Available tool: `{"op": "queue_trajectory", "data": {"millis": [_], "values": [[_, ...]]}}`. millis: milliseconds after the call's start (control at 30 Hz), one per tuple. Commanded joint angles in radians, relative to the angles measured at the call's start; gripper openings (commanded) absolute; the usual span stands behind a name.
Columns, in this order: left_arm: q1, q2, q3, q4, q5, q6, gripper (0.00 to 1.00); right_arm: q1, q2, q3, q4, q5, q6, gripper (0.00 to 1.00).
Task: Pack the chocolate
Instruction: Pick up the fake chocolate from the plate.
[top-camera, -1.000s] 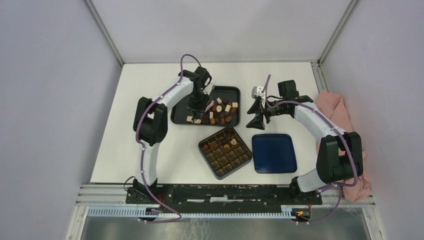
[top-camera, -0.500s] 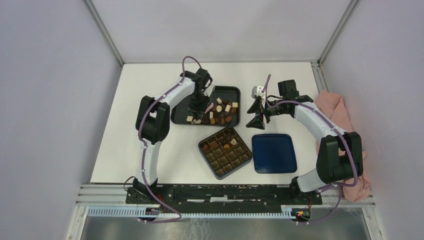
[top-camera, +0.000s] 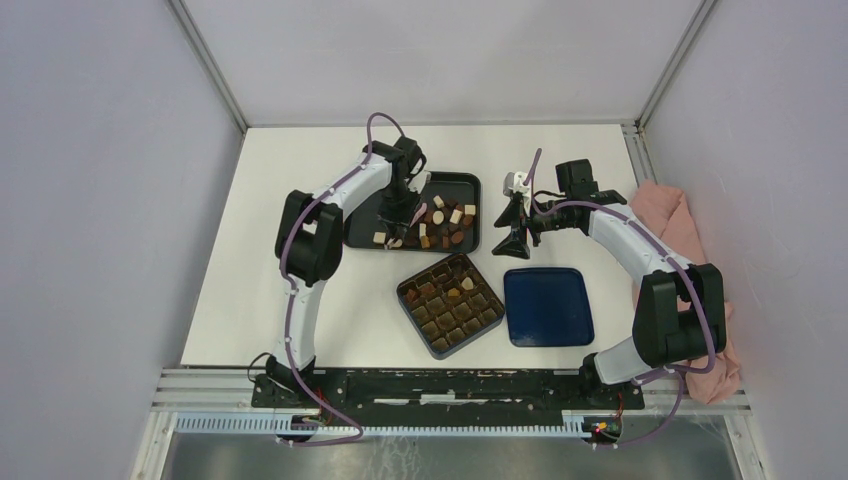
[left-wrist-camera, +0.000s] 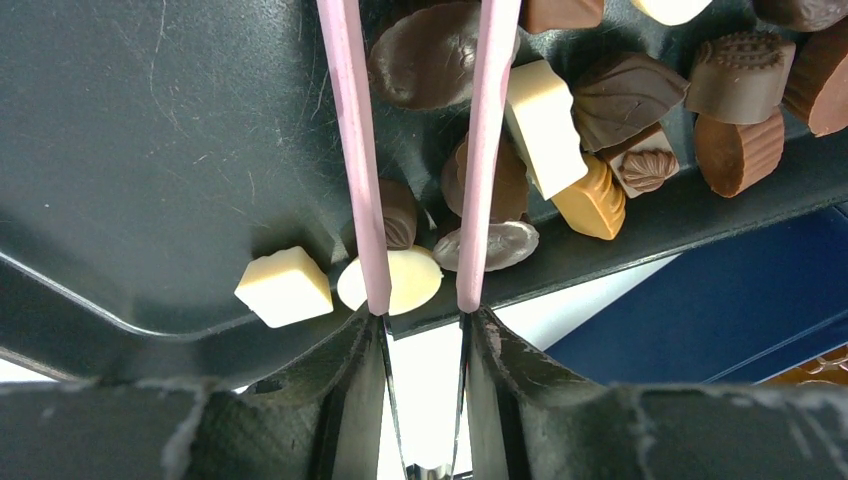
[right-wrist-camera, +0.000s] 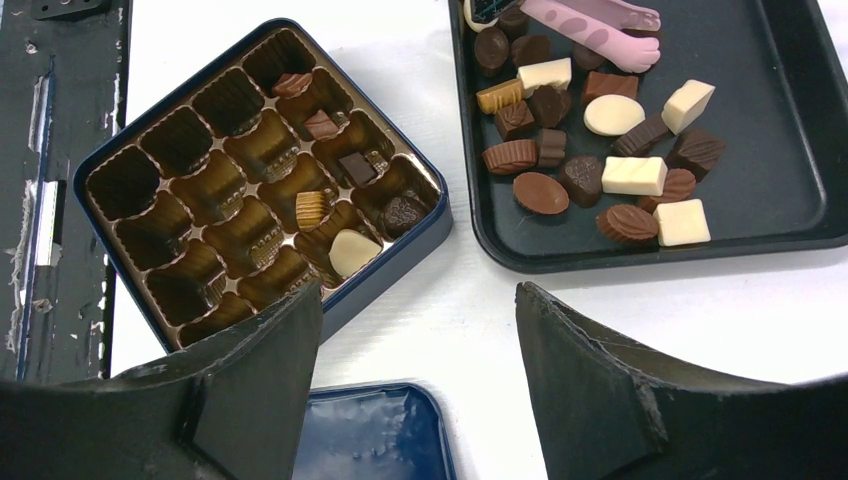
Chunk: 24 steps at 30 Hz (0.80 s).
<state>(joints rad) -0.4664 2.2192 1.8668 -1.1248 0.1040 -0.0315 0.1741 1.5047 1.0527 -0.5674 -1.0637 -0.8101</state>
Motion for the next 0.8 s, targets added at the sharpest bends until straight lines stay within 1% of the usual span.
{"op": "queue_trajectory", "data": {"millis": [0, 133, 233, 300, 400, 633, 767], "values": [[0.003, 0.005, 0.046, -0.009, -0.012, 0.05, 0.36, -0.005, -0.015, 0.042, -0.011, -0.036, -0.02, 0.76], [0.004, -0.02, 0.046, 0.018, -0.024, 0.04, 0.27, -0.005, -0.017, 0.042, -0.012, -0.037, -0.021, 0.77], [0.005, -0.047, 0.047, 0.037, -0.031, 0.035, 0.21, -0.004, -0.017, 0.043, -0.014, -0.038, -0.021, 0.76], [0.005, -0.068, 0.041, 0.054, -0.032, 0.035, 0.15, -0.005, -0.017, 0.044, -0.013, -0.037, -0.021, 0.77], [0.011, -0.105, 0.024, 0.081, -0.031, -0.001, 0.09, -0.004, -0.018, 0.044, -0.014, -0.038, -0.021, 0.76], [0.015, -0.211, -0.059, 0.149, 0.003, -0.031, 0.05, -0.004, -0.017, 0.044, -0.015, -0.04, -0.023, 0.76], [0.013, -0.294, -0.134, 0.194, 0.065, -0.049, 0.03, -0.004, -0.018, 0.042, -0.017, -0.042, -0.026, 0.76]]}}
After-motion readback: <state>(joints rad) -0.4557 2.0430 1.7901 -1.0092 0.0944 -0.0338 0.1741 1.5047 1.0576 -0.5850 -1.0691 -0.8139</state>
